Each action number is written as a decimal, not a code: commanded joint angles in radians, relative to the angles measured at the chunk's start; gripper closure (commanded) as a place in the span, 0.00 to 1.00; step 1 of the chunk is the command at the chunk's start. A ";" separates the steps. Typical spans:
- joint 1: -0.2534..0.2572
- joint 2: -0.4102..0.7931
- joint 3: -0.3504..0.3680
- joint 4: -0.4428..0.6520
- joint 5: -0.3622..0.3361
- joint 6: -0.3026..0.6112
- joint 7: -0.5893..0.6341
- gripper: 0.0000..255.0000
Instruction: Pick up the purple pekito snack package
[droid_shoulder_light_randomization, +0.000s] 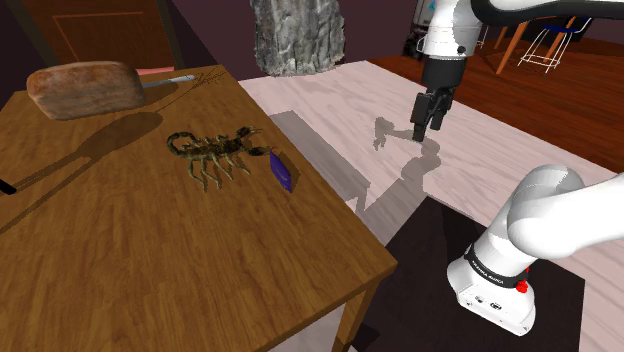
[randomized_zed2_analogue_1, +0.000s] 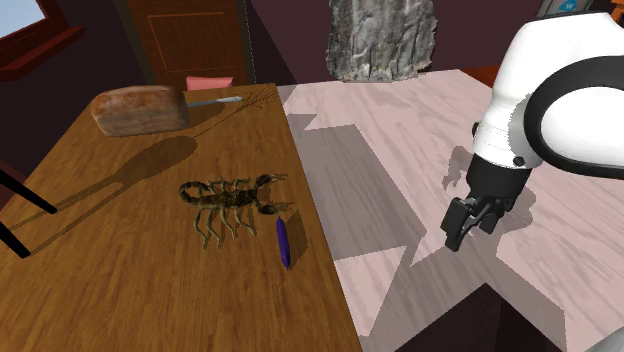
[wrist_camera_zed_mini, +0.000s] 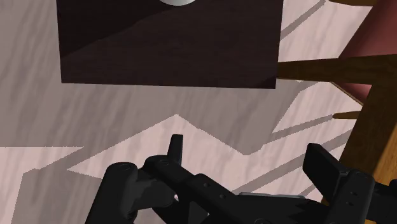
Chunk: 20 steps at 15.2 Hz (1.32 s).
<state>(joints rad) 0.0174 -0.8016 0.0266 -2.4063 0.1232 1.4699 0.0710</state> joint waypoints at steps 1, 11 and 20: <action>0.000 0.000 0.000 0.000 0.000 0.000 0.000 0.00; 0.022 0.266 0.215 0.159 0.103 0.149 0.280 0.00; 0.021 0.587 0.379 0.415 0.061 0.240 0.549 0.00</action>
<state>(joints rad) 0.0373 -0.2492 0.3890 -2.0181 0.1929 1.7002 0.5869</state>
